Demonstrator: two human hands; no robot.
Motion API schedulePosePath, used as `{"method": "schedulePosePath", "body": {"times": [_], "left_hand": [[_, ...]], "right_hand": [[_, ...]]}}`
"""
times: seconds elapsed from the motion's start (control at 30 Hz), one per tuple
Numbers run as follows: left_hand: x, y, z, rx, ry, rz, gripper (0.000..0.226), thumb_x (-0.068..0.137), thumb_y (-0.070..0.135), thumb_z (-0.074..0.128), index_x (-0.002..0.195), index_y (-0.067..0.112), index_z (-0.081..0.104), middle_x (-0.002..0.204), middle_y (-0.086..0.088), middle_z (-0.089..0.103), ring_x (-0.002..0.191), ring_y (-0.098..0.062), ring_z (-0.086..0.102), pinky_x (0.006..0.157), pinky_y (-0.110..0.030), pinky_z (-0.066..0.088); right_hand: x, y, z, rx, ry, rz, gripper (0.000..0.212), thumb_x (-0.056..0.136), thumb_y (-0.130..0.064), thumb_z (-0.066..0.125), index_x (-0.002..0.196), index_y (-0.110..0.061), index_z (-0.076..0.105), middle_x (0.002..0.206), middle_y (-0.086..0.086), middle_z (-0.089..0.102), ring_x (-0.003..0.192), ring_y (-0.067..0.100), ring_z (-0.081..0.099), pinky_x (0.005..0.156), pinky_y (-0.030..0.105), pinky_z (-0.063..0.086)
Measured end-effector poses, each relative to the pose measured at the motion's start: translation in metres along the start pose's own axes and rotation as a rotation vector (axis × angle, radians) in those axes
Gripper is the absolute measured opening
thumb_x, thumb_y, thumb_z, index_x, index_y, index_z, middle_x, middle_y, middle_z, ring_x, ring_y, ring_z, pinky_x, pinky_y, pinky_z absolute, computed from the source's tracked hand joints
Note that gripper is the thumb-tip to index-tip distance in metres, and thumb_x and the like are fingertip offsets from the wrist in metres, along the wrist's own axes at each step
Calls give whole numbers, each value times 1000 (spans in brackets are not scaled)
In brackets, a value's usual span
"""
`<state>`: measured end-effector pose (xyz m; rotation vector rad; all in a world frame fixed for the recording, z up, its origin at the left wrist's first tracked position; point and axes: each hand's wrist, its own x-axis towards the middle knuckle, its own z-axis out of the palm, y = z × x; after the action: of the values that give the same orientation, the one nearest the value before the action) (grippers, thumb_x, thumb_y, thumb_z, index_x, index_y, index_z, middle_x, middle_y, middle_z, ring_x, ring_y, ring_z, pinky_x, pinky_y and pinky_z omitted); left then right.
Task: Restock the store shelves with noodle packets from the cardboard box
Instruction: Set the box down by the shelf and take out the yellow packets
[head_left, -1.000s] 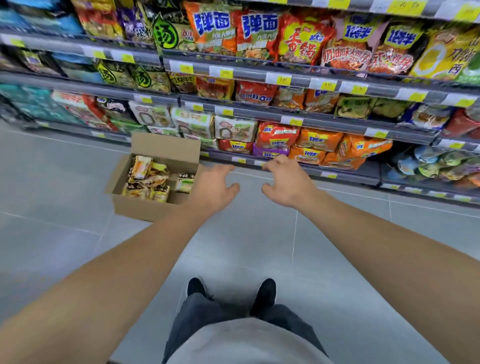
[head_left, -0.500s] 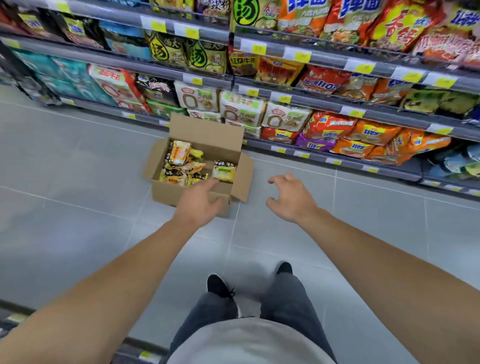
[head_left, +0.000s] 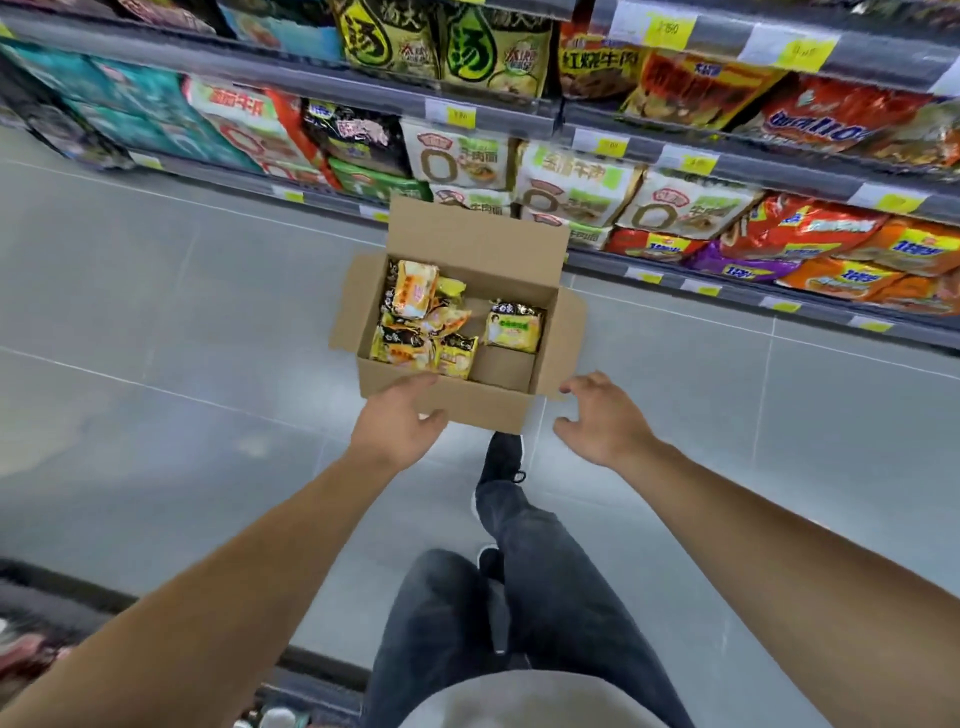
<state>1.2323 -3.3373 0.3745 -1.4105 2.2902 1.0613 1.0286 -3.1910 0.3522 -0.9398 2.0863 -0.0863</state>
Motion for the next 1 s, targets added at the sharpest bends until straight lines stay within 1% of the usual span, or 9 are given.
{"method": "schedulePosePath", "body": {"times": [0.1,0.27,0.4,0.5,0.57,0.7,0.8,0.9,1.0], "left_hand": [[51,-13,-8,2,-41,-53,53,90,31,62,140,20,50,137,-5,57,120,-25,56,100,-32,44],[122,-28,-7,-26,-82,-87,52,90,29,63,139,23,51,136,-4,57,122,-23,54,101,-29,43],[188,-56,16,-8,-145,-101,50,89,28,62,138,26,51,134,-3,58,114,-22,58,94,-30,45],[236,-84,43,-8,-186,-101,52,89,29,61,140,26,49,138,-3,56,121,-23,55,98,-34,46],[265,-104,63,6,-202,-103,52,90,28,60,140,24,48,137,-3,57,120,-23,55,97,-34,45],[310,-140,99,34,-261,-78,52,89,25,60,140,24,48,126,-2,63,104,-19,61,85,-29,48],[349,-159,124,61,-313,-45,54,88,21,57,141,28,47,119,0,65,87,-14,63,71,-27,51],[399,-175,159,119,-330,62,51,91,23,57,141,27,46,128,-1,60,94,-18,60,80,-31,51],[445,-184,192,124,-354,88,52,90,26,57,141,26,46,131,-1,58,100,-20,59,87,-33,50]], "right_hand": [[47,-14,5,22,-64,22,50,91,-29,56,138,-16,48,139,5,42,126,25,46,103,34,42],[108,-22,21,30,-144,67,50,89,-28,55,137,-18,47,137,3,43,124,23,47,99,34,44],[166,-18,53,93,-181,170,49,87,-27,56,135,-18,50,136,1,45,122,23,49,99,34,44],[215,-18,86,125,-194,224,51,85,-27,58,135,-20,51,135,1,48,119,23,52,97,34,45],[248,-16,110,137,-212,236,52,85,-27,60,136,-19,51,135,2,49,119,24,53,98,34,45],[306,-10,157,205,-226,285,52,82,-26,60,133,-21,53,136,1,51,117,22,53,96,33,46],[354,-3,192,274,-215,328,52,81,-24,60,132,-22,53,133,1,51,116,21,54,89,29,45],[409,9,230,294,-197,357,49,82,-24,59,130,-20,55,128,6,55,112,24,55,83,28,45],[462,25,255,242,-137,345,57,85,-21,59,139,-16,46,136,10,45,119,29,52,90,32,46]]}}
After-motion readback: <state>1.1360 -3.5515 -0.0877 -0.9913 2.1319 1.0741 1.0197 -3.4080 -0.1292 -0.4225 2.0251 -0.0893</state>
